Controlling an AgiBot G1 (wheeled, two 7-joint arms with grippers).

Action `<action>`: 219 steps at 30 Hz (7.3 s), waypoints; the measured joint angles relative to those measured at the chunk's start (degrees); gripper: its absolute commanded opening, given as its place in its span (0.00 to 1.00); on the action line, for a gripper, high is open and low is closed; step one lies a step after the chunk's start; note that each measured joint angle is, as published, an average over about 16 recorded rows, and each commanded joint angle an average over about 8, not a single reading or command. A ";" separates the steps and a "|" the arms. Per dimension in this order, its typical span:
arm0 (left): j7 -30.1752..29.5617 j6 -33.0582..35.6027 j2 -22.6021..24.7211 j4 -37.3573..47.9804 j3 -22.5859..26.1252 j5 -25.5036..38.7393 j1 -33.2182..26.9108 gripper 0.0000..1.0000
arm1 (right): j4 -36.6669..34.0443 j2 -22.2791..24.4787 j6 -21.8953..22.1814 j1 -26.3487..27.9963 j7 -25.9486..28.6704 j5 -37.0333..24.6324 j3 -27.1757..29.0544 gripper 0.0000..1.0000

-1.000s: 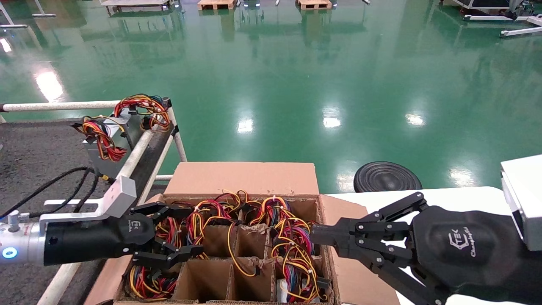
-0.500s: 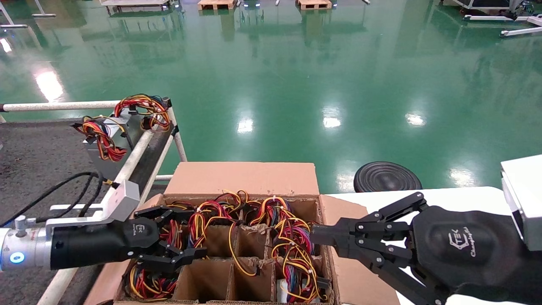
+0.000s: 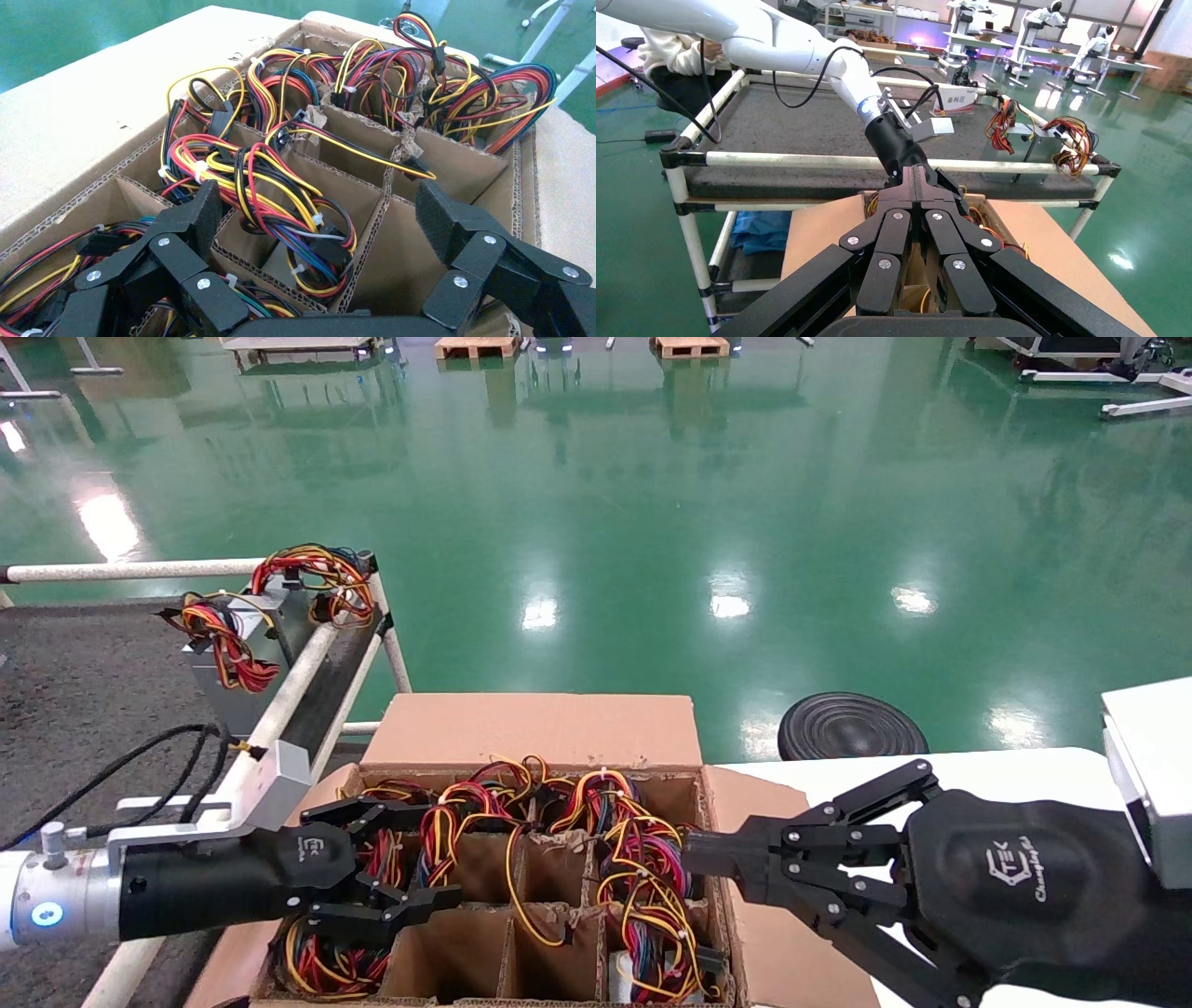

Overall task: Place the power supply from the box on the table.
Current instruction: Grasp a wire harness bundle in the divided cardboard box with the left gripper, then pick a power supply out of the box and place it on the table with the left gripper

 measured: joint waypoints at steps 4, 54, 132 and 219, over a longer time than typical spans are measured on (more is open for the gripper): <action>0.26 0.19 0.08 0.39 -0.07 -0.60 0.31 0.00 | 0.00 0.00 0.00 0.00 0.00 0.00 0.00 0.00; -1.65 2.17 -0.14 1.54 3.72 -1.60 -0.55 0.00 | 0.00 0.00 0.00 0.00 0.00 0.00 0.00 0.00; 6.16 4.70 -6.12 -15.78 -6.82 17.92 -41.60 0.00 | 0.00 0.00 0.00 0.00 0.00 0.00 0.00 0.00; -3.39 6.25 -34.15 -16.90 2.92 22.20 -45.94 0.00 | 0.00 0.00 0.00 0.00 0.00 0.00 0.00 0.00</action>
